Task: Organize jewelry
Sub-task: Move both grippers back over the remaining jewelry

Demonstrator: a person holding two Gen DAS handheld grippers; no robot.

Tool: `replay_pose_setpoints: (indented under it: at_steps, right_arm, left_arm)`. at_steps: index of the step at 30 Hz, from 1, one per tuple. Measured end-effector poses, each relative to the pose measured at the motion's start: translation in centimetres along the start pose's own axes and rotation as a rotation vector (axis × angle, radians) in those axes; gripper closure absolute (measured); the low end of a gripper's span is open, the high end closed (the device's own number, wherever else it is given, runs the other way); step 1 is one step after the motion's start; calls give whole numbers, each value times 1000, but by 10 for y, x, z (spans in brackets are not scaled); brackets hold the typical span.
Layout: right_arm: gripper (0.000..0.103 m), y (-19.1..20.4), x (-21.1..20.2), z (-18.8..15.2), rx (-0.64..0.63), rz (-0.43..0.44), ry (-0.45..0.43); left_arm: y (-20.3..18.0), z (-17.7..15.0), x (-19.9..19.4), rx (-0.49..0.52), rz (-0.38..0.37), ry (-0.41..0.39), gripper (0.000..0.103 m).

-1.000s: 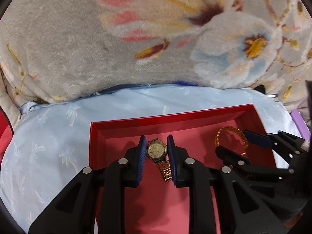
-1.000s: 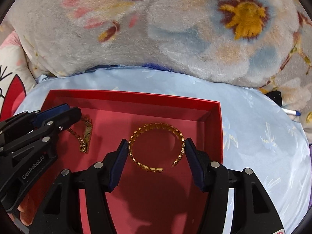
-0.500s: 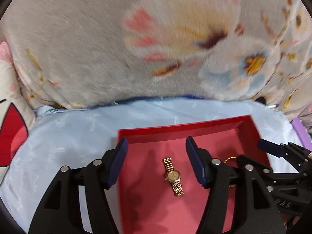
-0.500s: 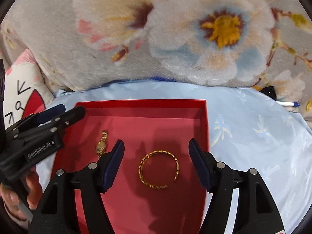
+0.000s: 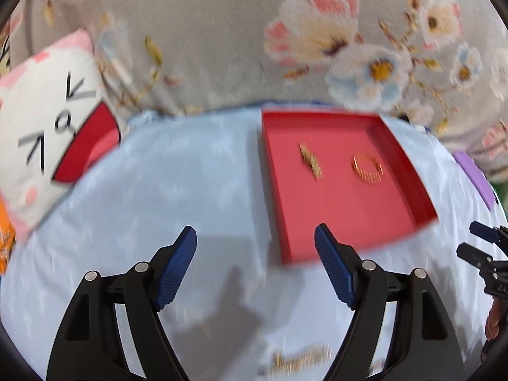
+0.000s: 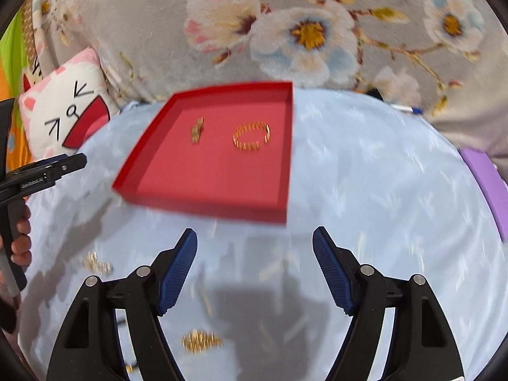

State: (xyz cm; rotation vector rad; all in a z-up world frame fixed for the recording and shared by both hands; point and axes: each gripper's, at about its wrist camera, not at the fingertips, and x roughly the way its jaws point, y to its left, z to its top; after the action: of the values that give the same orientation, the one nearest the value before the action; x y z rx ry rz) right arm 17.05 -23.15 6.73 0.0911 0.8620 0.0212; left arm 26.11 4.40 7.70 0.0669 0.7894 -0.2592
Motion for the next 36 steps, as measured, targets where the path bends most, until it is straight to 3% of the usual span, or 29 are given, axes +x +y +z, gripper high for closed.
replay_pose_setpoints:
  at_steps: [4,7,16,22,26,33,36]
  right_arm:
    - [30,0,-13,-47,54,32,28]
    - [30,-1,-17,-73,109,77,52]
    - [30,7,-24,-102,154,106,58]
    - [30,16,-18,-108,138,91,70]
    - [38,25,-11,-108,107,86,83]
    - [61,38,4,-104,55,78,103]
    - [65,43,10,-100,32,63,102]
  left_arm:
    - [-6,-52,-10,42,3,29,29]
    - [-10,-77,-7,67,-47,55,29]
    - [-21,-107,11,175,-134,98,30]
    - [-28,-121,5,164,-162,105,54]
    - [-33,-128,-3,140,-188,103,80]
    - [-36,-136,-11,80,-200,81,81]
    - [-35,-138,-15,60,-191,60,81]
